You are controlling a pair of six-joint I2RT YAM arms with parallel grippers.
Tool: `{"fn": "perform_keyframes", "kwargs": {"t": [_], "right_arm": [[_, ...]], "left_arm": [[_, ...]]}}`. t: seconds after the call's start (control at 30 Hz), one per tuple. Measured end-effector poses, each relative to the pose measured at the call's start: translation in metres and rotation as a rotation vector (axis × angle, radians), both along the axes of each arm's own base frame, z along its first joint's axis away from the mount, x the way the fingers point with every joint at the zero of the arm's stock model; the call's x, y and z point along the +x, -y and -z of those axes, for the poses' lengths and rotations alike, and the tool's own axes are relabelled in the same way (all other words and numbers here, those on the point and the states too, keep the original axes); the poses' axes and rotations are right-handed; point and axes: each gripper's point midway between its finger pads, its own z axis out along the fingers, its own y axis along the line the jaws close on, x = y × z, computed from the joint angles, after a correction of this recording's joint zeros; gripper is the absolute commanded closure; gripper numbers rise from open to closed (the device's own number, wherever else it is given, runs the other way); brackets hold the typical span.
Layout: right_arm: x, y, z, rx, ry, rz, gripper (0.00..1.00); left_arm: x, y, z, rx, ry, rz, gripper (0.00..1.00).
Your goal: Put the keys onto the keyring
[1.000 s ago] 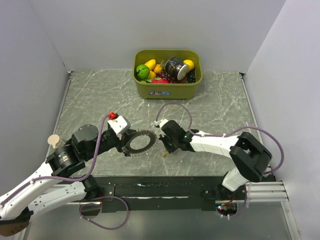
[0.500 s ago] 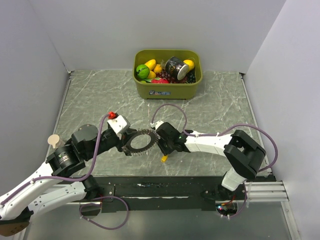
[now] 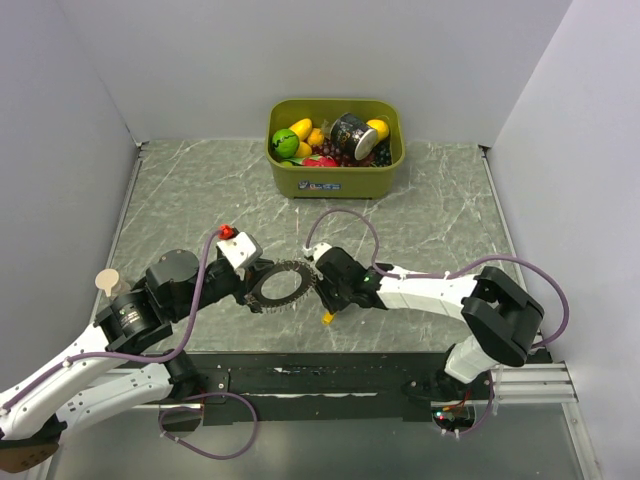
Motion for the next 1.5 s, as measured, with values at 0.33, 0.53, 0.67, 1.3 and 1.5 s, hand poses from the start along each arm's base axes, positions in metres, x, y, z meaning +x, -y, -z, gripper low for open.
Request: {"fn": "perform_keyframes", "kwargs": {"t": [0.33,0.53,0.67,1.3,1.5], "right_arm": [[-0.008,0.001,0.015,-0.039,-0.024,-0.004,0.63],[-0.003,0.002,0.021,-0.057,-0.011,0.020,0.80],[0.002,0.001,0.021,-0.055,0.007,0.040,1.00],[0.001,0.023,-0.062,0.142,0.206,0.051,1.00],[-0.003,0.038,-0.103,0.328,0.290,-0.019,1.00]], "left_arm": [[0.000,0.000,0.001,0.002,-0.001,0.000,0.99],[-0.001,-0.001,0.002,0.005,-0.004,0.000,0.99],[-0.001,-0.001,0.000,0.001,-0.001,0.000,0.99],[-0.001,-0.002,0.000,0.001,0.000,0.000,0.99],[-0.001,0.002,0.005,0.014,-0.014,0.012,0.99]]}}
